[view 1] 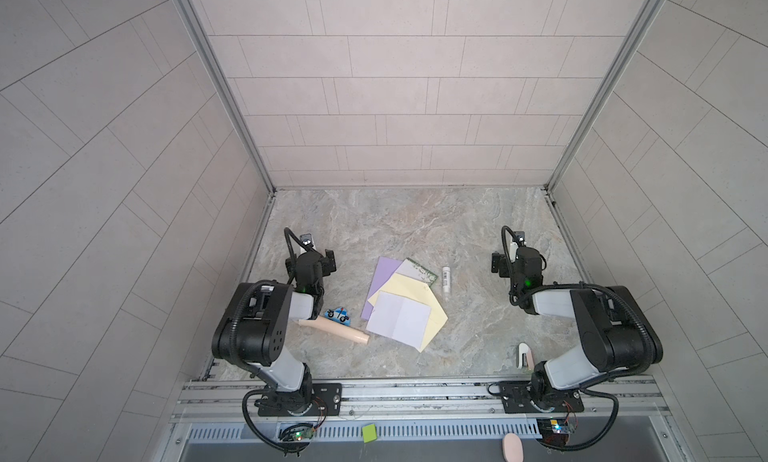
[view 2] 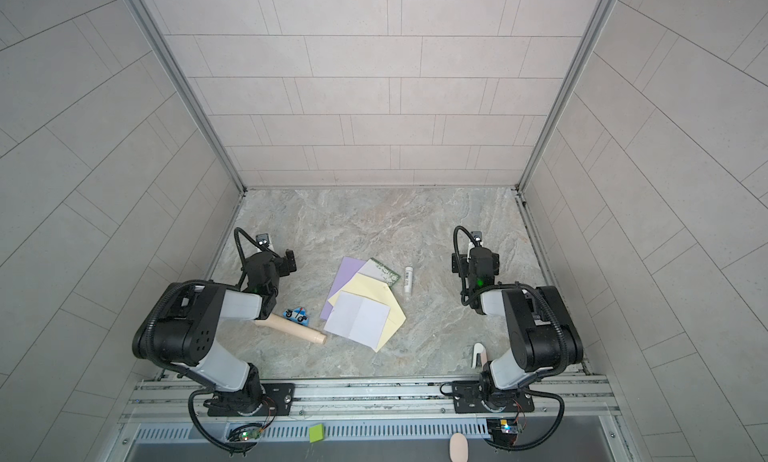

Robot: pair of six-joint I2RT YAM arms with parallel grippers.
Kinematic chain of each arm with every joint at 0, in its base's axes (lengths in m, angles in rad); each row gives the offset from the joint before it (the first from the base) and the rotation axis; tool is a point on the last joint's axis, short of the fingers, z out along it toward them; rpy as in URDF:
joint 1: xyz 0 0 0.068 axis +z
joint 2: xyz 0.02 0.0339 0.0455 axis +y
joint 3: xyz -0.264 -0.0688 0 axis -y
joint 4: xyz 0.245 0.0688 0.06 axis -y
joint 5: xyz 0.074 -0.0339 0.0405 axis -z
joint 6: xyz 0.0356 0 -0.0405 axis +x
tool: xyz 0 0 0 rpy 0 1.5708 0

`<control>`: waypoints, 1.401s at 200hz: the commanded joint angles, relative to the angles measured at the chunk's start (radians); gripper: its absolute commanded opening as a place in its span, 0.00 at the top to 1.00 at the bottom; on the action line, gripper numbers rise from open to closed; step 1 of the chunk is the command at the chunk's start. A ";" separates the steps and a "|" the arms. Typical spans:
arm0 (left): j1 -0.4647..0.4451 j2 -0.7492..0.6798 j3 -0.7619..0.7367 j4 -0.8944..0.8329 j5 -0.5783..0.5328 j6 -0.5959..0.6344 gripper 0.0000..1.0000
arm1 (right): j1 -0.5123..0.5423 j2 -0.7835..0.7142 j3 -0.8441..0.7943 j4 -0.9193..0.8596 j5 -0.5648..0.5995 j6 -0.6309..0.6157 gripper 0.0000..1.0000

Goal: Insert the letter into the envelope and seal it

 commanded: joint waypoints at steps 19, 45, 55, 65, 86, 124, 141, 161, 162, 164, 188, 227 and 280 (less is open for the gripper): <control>0.000 -0.009 -0.001 0.020 -0.001 0.012 0.00 | 0.001 -0.012 0.004 0.006 0.003 -0.003 0.01; 0.000 -0.078 0.015 -0.061 0.019 0.015 0.00 | 0.012 -0.076 0.005 0.001 0.048 -0.026 0.01; -0.002 -0.147 0.083 -0.253 -0.001 0.009 0.00 | 0.020 -0.154 0.120 -0.288 0.114 0.026 0.00; -0.006 -0.194 0.144 -0.416 -0.052 -0.020 0.00 | 0.021 -0.206 0.277 -0.601 0.197 0.178 0.06; -0.054 -0.271 0.197 -0.562 -0.125 -0.096 0.00 | 0.059 -0.264 0.386 -0.841 0.221 0.308 0.07; -0.222 -0.331 0.301 -0.859 0.015 -0.326 0.00 | 0.316 -0.227 0.481 -1.029 -0.095 0.292 0.09; -0.334 -0.309 0.322 -0.923 0.087 -0.360 0.01 | 0.458 -0.171 0.504 -1.074 -0.241 0.242 0.10; -0.424 -0.281 0.317 -0.942 0.195 -0.414 0.04 | 0.541 -0.091 0.517 -1.081 -0.372 0.237 0.11; -0.426 -0.279 0.317 -0.943 0.199 -0.415 0.04 | 0.544 -0.087 0.518 -1.080 -0.376 0.237 0.11; -0.434 -0.275 0.317 -0.944 0.205 -0.417 0.04 | 0.548 -0.078 0.519 -1.078 -0.386 0.239 0.11; -0.479 -0.243 0.319 -0.994 0.233 -0.415 0.04 | 0.568 0.023 0.547 -1.072 -0.437 0.244 0.16; -0.484 -0.200 0.303 -1.007 0.280 -0.464 0.06 | 0.567 0.140 0.608 -1.075 -0.504 0.210 0.30; -0.484 -0.177 0.287 -0.980 0.283 -0.522 0.06 | 0.568 0.236 0.660 -1.071 -0.591 0.201 0.77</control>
